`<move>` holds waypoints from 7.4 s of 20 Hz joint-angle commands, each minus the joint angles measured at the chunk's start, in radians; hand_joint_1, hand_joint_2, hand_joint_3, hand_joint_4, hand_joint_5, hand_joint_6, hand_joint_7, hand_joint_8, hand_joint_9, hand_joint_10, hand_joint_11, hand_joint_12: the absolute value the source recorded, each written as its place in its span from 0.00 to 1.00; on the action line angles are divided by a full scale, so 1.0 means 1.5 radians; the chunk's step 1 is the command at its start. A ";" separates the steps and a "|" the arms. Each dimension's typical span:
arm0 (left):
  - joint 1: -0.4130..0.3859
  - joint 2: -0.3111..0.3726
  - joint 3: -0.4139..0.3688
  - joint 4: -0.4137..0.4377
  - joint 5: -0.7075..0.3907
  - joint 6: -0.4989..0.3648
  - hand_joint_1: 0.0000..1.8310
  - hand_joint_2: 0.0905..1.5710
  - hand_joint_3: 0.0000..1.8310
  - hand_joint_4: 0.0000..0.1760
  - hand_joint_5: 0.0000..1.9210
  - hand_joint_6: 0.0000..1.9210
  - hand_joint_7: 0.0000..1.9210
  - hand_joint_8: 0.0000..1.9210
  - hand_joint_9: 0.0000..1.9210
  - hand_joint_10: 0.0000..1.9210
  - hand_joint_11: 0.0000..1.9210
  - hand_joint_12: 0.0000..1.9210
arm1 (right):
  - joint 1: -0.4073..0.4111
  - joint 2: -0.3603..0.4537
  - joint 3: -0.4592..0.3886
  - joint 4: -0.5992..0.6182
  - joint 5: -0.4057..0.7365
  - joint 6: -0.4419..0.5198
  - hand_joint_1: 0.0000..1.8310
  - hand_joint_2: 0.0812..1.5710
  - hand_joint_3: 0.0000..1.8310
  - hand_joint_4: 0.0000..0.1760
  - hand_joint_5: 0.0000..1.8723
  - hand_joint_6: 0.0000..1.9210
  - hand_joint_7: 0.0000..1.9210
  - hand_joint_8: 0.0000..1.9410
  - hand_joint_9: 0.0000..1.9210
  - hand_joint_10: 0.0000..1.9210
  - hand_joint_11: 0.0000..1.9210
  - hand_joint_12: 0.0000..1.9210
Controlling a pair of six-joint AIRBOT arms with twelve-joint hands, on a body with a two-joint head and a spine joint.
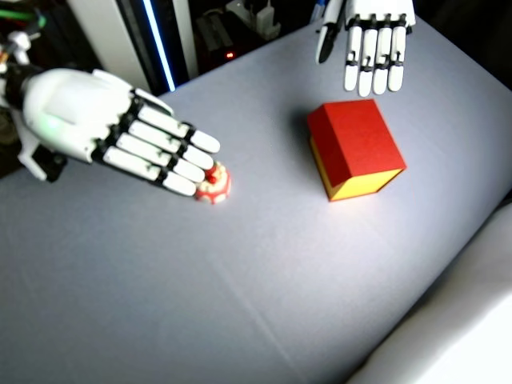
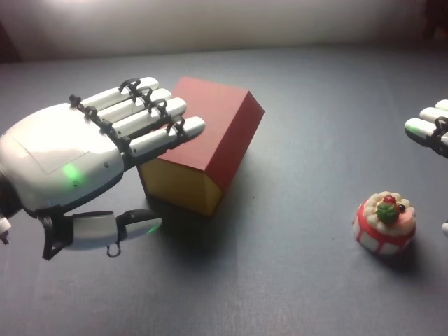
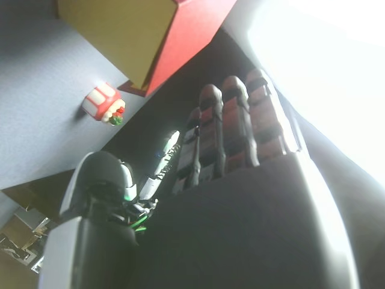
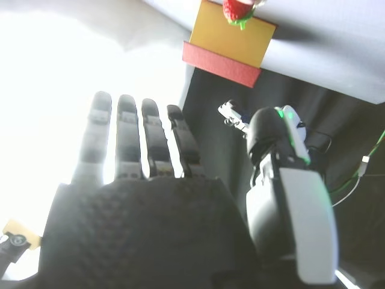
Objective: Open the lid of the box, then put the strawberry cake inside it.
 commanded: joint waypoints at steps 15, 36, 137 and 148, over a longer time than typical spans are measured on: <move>-0.085 -0.109 0.077 -0.041 -0.025 0.000 0.31 0.75 0.00 1.00 0.00 0.00 0.00 0.00 0.00 0.00 0.00 0.00 | -0.005 -0.015 0.012 0.023 0.093 0.017 0.24 0.82 0.00 0.00 0.00 0.00 0.00 0.00 0.00 0.00 0.00 0.00; -0.108 -0.175 0.134 -0.121 -0.071 -0.027 0.34 0.75 0.01 0.92 0.00 0.00 0.00 0.00 0.00 0.00 0.00 0.00 | -0.016 -0.029 0.019 0.033 0.094 0.034 0.27 0.81 0.00 0.00 0.00 0.00 0.00 0.00 0.00 0.00 0.00 0.00; 0.135 -0.023 0.042 0.025 -0.109 -0.219 0.26 0.90 0.00 0.19 0.08 0.01 0.00 0.00 0.06 0.02 0.00 0.60 | 0.578 -0.426 0.421 -0.228 -0.346 0.136 0.66 0.79 0.00 0.00 0.36 0.65 0.41 0.80 0.47 0.84 0.48 0.93; 0.114 -0.049 0.063 0.044 -0.094 -0.239 0.18 0.93 0.00 0.33 0.06 0.00 0.00 0.00 0.00 0.00 0.00 0.35 | 0.583 -0.526 0.497 -0.224 -0.414 0.135 0.73 0.79 0.00 0.00 0.34 0.65 0.36 0.75 0.40 0.83 0.28 0.91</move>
